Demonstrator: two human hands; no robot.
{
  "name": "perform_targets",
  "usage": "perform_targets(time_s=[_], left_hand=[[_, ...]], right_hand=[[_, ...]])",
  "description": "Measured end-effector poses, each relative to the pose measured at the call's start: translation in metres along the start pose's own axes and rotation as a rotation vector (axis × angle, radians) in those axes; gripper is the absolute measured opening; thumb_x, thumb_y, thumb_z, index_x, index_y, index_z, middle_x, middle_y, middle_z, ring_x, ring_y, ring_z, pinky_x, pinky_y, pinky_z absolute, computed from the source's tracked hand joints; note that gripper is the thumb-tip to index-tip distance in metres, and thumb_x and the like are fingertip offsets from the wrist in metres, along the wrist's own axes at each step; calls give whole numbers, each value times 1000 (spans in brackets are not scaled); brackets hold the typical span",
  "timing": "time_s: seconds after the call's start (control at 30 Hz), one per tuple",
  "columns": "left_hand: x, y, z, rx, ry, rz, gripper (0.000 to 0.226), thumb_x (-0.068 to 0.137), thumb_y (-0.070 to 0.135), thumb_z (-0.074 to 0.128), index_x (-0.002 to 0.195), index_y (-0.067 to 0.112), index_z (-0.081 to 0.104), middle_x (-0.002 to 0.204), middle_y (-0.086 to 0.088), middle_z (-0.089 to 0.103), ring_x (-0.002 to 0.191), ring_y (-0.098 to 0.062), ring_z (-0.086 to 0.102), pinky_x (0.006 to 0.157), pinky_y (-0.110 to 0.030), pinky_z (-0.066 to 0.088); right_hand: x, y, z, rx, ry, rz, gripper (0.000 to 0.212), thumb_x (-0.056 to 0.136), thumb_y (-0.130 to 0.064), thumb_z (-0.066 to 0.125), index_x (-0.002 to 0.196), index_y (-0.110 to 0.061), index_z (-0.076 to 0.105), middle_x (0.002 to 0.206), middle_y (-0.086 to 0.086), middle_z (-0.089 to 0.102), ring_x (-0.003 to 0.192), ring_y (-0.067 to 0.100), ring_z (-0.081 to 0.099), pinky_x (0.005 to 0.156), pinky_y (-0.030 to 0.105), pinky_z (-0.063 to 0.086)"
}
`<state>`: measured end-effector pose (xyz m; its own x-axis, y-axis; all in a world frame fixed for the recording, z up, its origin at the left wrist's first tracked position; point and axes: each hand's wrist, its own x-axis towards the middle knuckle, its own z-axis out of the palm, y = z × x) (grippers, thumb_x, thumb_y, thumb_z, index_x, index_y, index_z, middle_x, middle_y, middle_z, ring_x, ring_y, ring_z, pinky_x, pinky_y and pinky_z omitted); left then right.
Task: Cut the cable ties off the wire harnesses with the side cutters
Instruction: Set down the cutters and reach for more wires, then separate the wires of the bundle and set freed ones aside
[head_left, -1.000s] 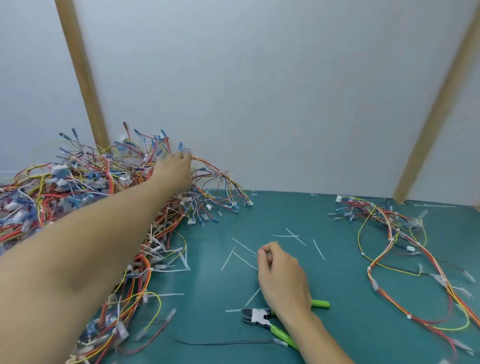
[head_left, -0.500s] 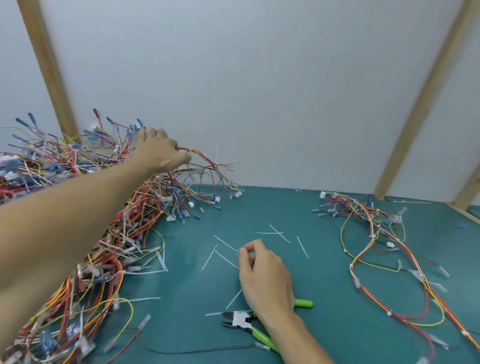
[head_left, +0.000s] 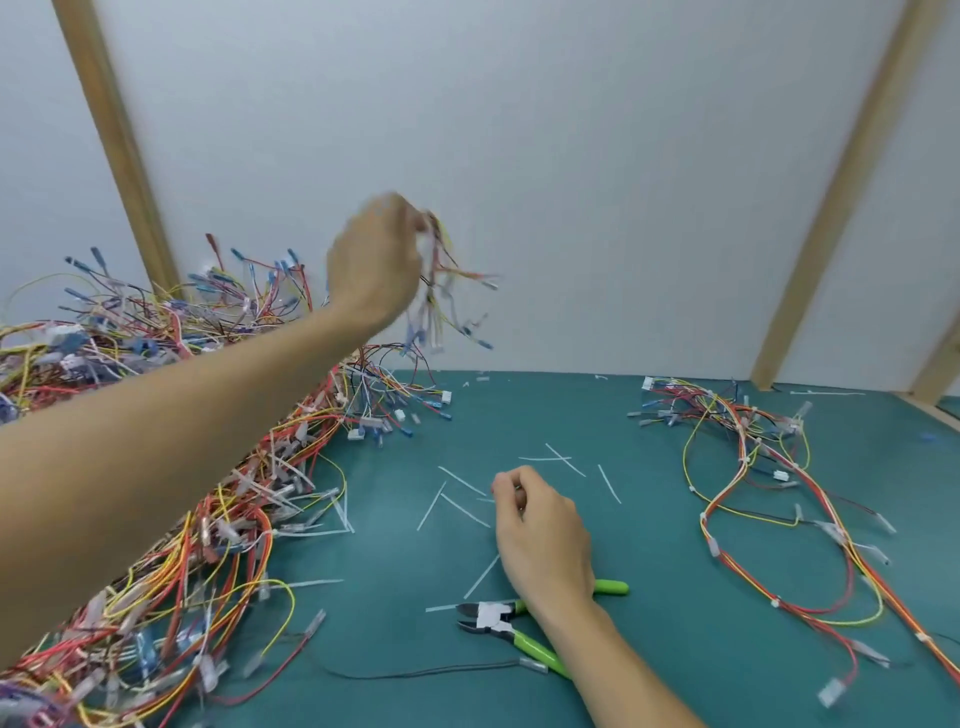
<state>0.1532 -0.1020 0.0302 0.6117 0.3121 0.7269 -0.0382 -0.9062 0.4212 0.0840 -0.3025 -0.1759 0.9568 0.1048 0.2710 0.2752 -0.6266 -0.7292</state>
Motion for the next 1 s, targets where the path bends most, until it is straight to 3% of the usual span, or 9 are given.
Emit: perform_targets(time_s=[0.1,0.17,0.3,0.4,0.5,0.67,0.77,0.83,1.0], left_hand=[[-34,13,-2,194,-641,146,19,95,33,63,93,19,76,85,-4,75,76,-25,67,60,-26,42],[-59,17,-4,324,-839,234,20,92,32,65,89,16,75,83,-8,75,81,-28,70,62,-26,45],[-100,11,-4,556,-801,464,27,92,13,55,116,14,66,115,-9,66,108,-31,64,80,-37,52],[-119,0,-15,614,-743,639,45,89,16,62,132,17,49,126,-1,54,117,-24,57,80,-36,42],[-122,-9,-34,548,-586,713,37,84,21,58,121,22,55,117,4,56,111,-20,58,87,-34,40],[-103,-40,-67,-105,-75,219,40,71,-7,43,94,15,66,98,0,55,91,-25,57,76,-40,47],[-94,-71,-70,212,-318,89,28,87,6,53,111,18,62,109,-1,60,105,-26,58,86,-45,49],[-96,-92,-66,450,-515,79,20,96,23,51,113,16,60,113,-6,64,109,-31,59,88,-45,50],[-99,-131,-66,498,-568,-2,40,98,33,57,132,14,50,128,-8,61,113,-31,60,89,-43,51]], right_hand=[[1,-3,-4,110,15,9,38,103,-49,42,85,-29,69,68,-13,64,66,8,57,64,33,47],[6,-9,-7,257,-34,34,41,105,-48,45,83,-33,76,71,-14,70,67,7,60,64,32,45],[15,-37,-13,873,-401,368,55,108,-53,37,107,-16,77,91,5,80,59,14,53,49,22,37],[21,-59,-12,1106,-659,521,67,102,-68,32,109,-15,72,96,2,78,70,15,60,59,29,44],[30,-86,-4,1198,-717,509,62,101,-69,36,110,-18,70,93,4,75,86,19,67,74,36,50],[43,-128,23,1279,-464,579,38,102,-50,51,126,-23,62,115,4,73,100,19,64,78,34,50],[48,-141,35,1187,-453,514,19,99,-44,62,106,-27,69,101,-5,73,84,11,57,68,27,45],[51,-147,40,1075,-456,434,23,102,-42,58,98,-24,73,92,-7,73,74,8,55,63,23,43],[65,-155,33,1104,-373,347,37,110,-38,43,93,-14,66,79,1,79,68,10,68,56,21,52]])
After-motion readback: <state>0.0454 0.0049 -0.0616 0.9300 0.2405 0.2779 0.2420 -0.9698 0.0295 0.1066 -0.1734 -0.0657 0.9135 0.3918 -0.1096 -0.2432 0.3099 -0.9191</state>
